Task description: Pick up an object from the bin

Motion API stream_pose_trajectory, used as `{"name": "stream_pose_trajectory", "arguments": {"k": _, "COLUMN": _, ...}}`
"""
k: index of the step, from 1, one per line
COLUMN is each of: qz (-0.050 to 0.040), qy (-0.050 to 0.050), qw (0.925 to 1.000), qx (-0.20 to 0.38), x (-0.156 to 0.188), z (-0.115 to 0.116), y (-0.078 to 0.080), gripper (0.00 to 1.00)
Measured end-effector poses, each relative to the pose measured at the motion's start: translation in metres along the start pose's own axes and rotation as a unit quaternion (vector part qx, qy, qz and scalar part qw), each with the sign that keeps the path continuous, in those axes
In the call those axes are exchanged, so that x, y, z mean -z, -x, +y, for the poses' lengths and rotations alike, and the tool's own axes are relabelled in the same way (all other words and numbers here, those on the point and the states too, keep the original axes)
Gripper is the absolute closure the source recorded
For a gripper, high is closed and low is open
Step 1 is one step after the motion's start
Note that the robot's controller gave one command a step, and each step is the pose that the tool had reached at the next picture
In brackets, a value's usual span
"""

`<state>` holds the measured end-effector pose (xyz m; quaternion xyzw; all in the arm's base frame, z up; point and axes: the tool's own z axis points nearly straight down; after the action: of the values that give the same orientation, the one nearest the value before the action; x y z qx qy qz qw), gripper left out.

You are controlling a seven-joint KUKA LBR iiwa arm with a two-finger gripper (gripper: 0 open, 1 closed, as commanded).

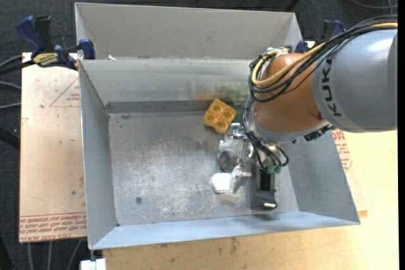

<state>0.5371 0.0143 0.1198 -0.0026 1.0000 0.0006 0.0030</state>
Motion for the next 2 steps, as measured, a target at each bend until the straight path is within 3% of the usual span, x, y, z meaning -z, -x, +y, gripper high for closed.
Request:
{"name": "stream_pose_trajectory", "arguments": {"k": 1, "qz": 0.0064, "qy": 0.0, "qw": 0.9992, "qx": 0.041, "x": -0.002, "z": -0.033, "y": 0.041, "gripper": 0.0}}
{"name": "stream_pose_trajectory", "arguments": {"k": 2, "qz": 0.002, "qy": 0.0, "qw": 0.9983, "qx": 0.059, "x": 0.024, "z": -0.041, "y": 0.046, "gripper": 0.0}}
